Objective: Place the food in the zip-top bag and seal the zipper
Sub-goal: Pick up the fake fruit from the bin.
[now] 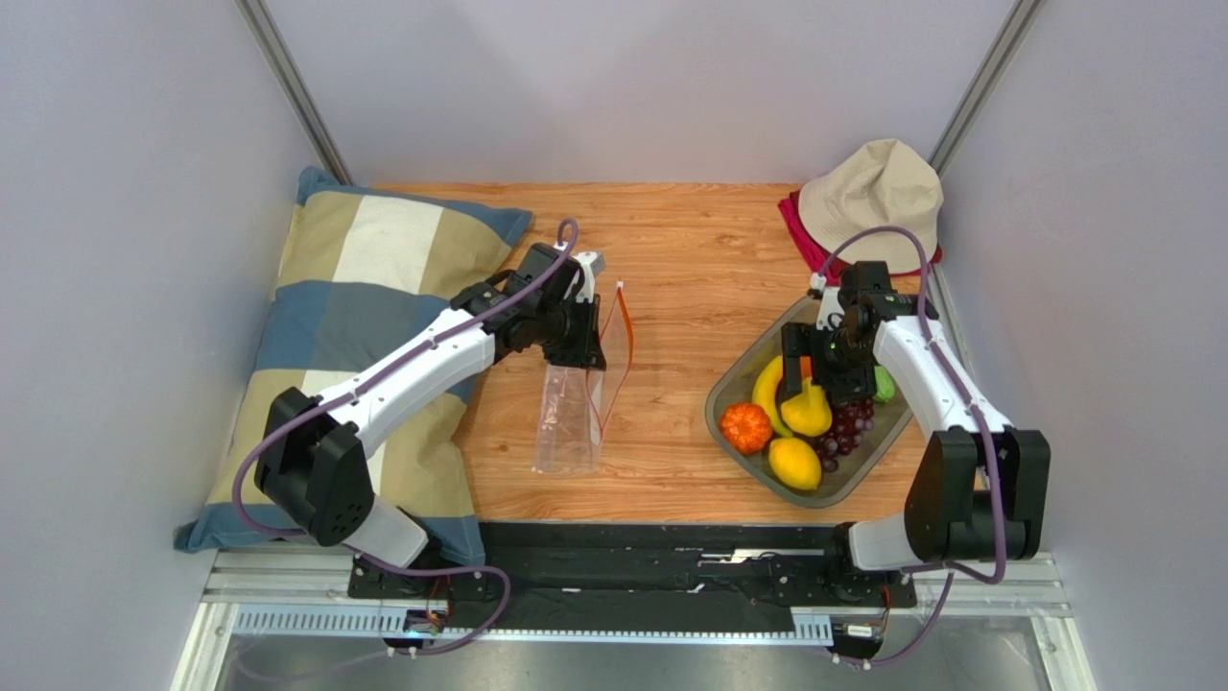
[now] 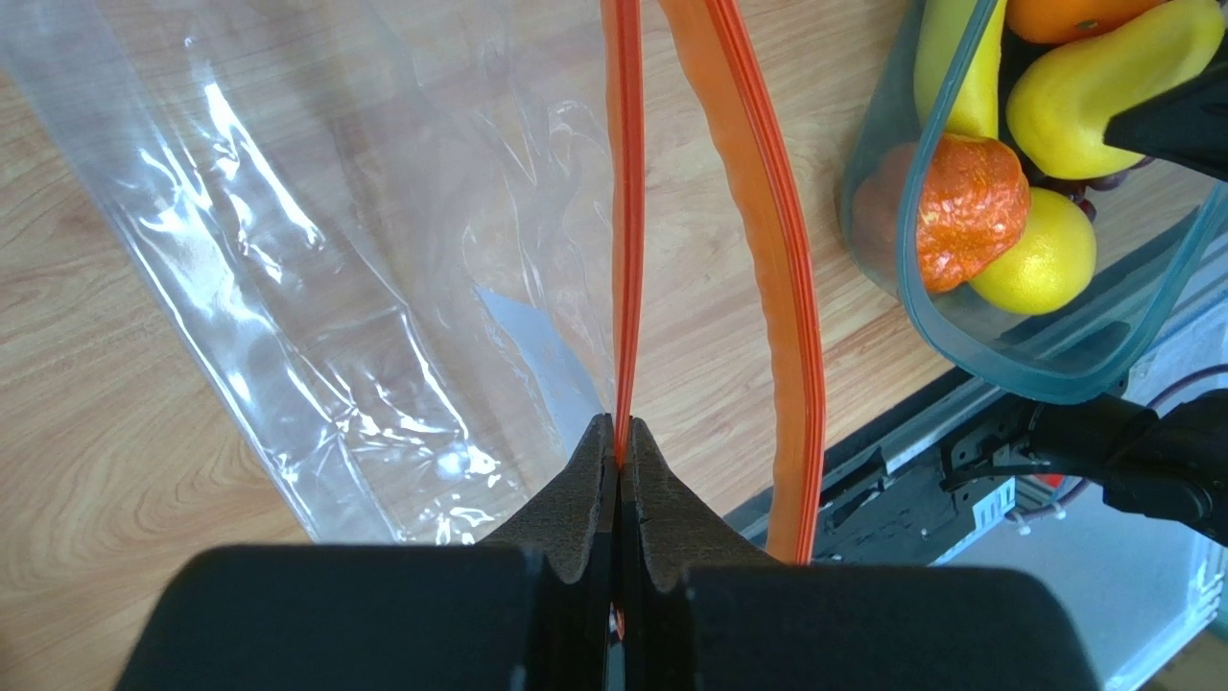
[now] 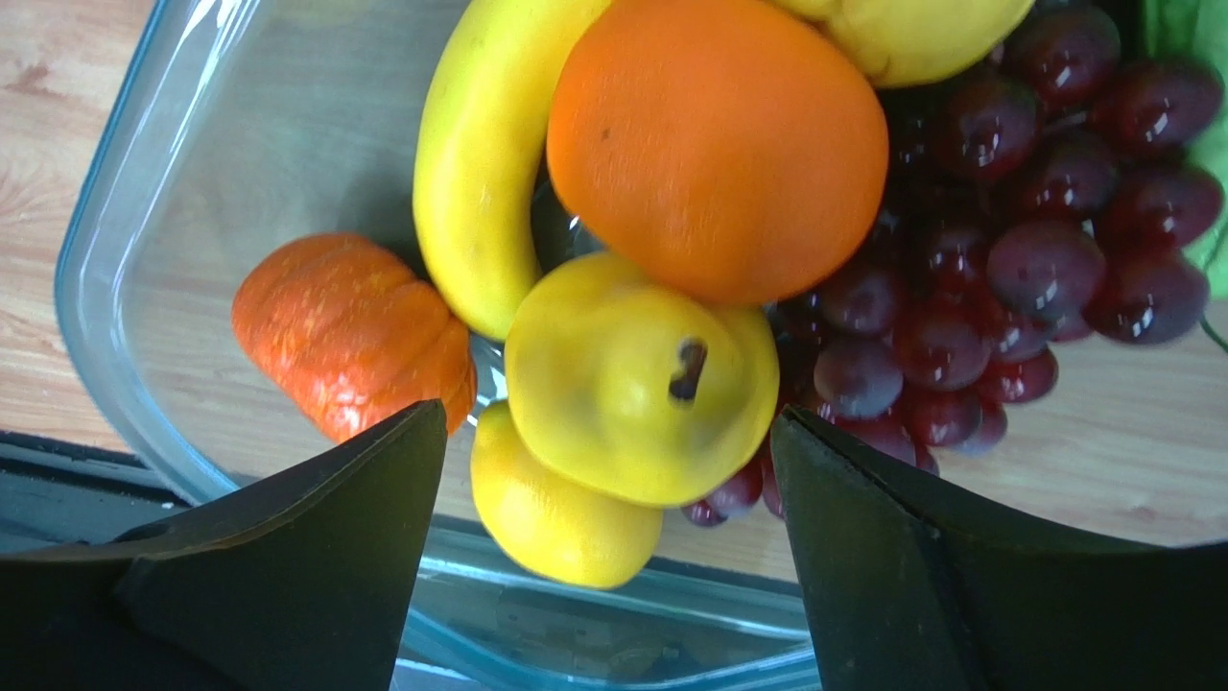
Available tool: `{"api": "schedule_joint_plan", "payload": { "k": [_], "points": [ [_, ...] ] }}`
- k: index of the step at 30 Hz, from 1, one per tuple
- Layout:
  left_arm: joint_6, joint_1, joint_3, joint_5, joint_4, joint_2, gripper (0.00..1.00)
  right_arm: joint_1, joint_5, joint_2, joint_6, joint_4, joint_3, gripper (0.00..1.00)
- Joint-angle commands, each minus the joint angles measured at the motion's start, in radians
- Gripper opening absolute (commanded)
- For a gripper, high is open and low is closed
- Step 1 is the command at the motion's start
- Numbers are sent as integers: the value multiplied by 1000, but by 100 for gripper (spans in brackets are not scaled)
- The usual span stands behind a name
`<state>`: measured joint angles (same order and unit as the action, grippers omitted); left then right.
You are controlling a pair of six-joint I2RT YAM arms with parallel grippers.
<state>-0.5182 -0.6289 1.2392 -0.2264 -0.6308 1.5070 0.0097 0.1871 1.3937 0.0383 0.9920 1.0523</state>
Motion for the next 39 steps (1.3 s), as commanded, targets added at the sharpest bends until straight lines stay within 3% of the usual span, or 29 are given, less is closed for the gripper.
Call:
{"api": "schedule_joint_plan", "payload": {
  "k": [1,8,11,23,29,33,39],
  "points": [
    [1,-6,29,2,26,-2,0,-1,-3,51,-15,-98,29,87],
    [7,-6,36,1,25,4,0,-1,-3,114,-15,-102,35,87],
    [9,-6,39,-1,23,9,0,-1,9,114,-12,-93,34,78],
    [7,-6,34,-21,25,1,0,-1,97,13,-32,-10,121,0],
    [-11,-5,42,-47,31,4,0,-1,219,-76,-126,-32,204,0],
    [-35,-3,46,-88,37,1,0,28,357,-174,-358,-301,209,0],
    [-43,3,60,-126,34,19,0,203,289,-196,-698,-636,201,0]
  ]
}}
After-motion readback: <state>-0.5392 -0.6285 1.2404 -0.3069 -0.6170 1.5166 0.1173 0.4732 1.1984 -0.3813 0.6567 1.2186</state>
